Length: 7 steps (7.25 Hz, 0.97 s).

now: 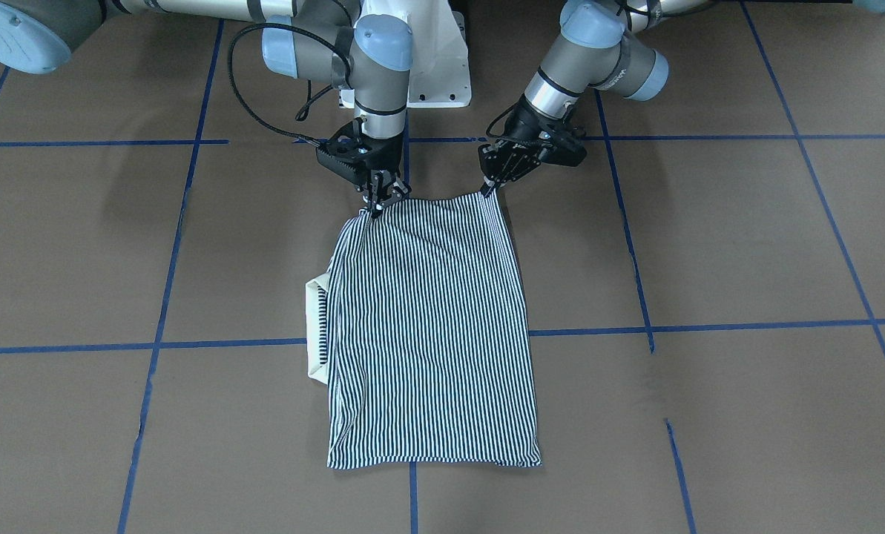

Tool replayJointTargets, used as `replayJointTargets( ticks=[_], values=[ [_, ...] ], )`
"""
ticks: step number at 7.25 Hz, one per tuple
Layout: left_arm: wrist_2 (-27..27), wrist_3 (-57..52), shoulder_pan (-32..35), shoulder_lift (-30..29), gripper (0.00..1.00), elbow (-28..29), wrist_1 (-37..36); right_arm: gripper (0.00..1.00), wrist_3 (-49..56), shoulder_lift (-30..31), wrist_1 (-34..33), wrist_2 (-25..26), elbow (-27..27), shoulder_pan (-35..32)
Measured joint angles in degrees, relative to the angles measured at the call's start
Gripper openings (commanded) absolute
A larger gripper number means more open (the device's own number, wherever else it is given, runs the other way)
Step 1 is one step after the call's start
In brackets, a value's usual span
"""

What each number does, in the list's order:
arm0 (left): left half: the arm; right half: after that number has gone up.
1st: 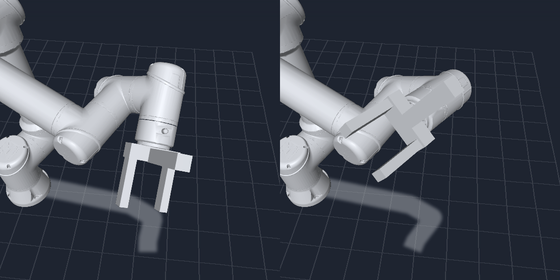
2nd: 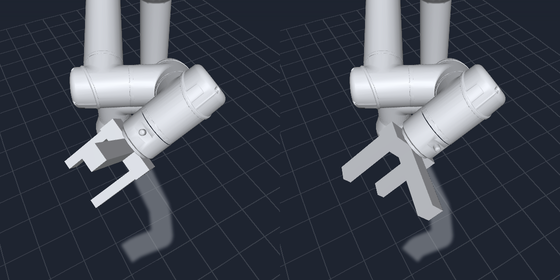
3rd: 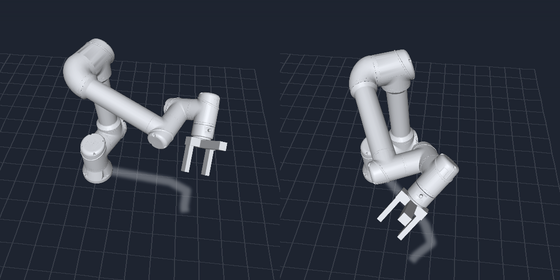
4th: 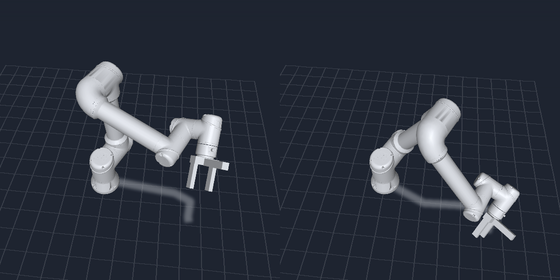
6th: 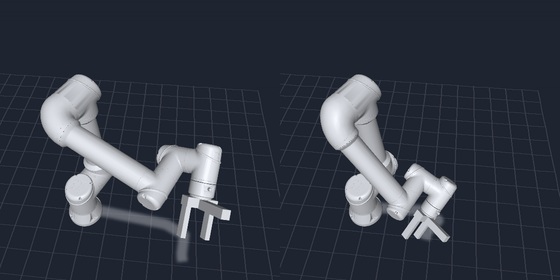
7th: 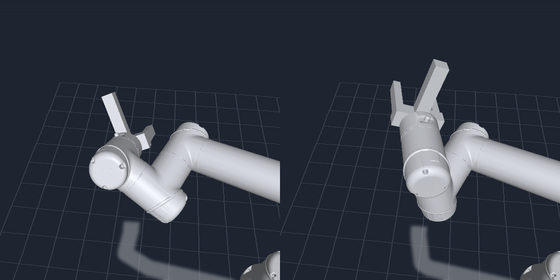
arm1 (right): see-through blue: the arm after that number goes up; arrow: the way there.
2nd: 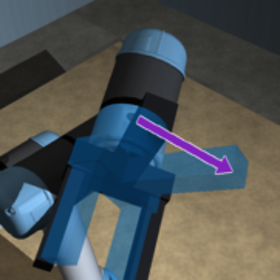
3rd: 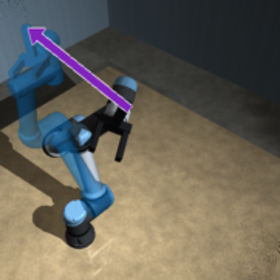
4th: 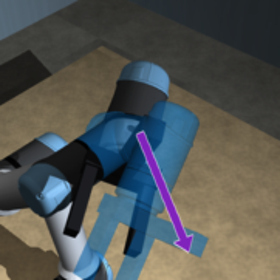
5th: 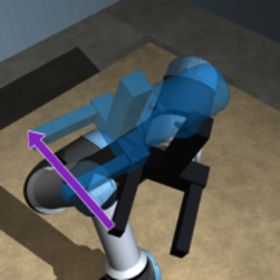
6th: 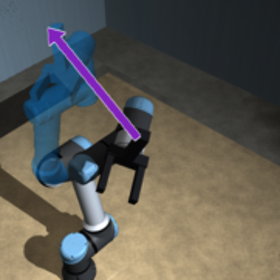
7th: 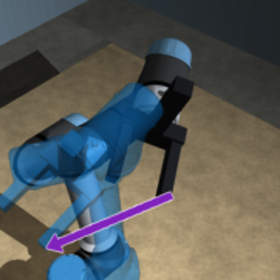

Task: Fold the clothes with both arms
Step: 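Grasp the shirt's near edge with both grippers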

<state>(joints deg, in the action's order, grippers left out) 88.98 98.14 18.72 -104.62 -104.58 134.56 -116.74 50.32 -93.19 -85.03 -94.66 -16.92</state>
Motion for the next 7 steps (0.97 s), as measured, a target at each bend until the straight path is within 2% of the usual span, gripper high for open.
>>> replayJointTargets(
  ticks=[1,2,4,5,7],
  values=[
    [1.23,-0.19,0.05,0.27,0.00,-3.71,-2.78,0.00,0.16,0.82,0.40,-0.15,-2.38,-0.15],
    [2.97,-0.27,0.08,0.37,0.00,-9.10,-8.17,0.00,0.29,2.96,-0.81,-0.32,-7.74,-0.24],
    [5.22,-0.31,0.08,-0.10,0.00,-19.21,-19.78,0.00,0.21,6.34,-9.91,-1.34,-21.83,0.12],
    [5.63,-0.36,0.01,-0.71,0.00,-21.00,-23.02,0.00,0.14,6.37,-13.37,-1.75,-25.14,0.76],
    [5.64,-2.25,0.60,-3.02,0.00,-19.16,-25.08,0.00,0.97,5.16,-14.00,-1.70,-24.03,0.50]
  ],
)
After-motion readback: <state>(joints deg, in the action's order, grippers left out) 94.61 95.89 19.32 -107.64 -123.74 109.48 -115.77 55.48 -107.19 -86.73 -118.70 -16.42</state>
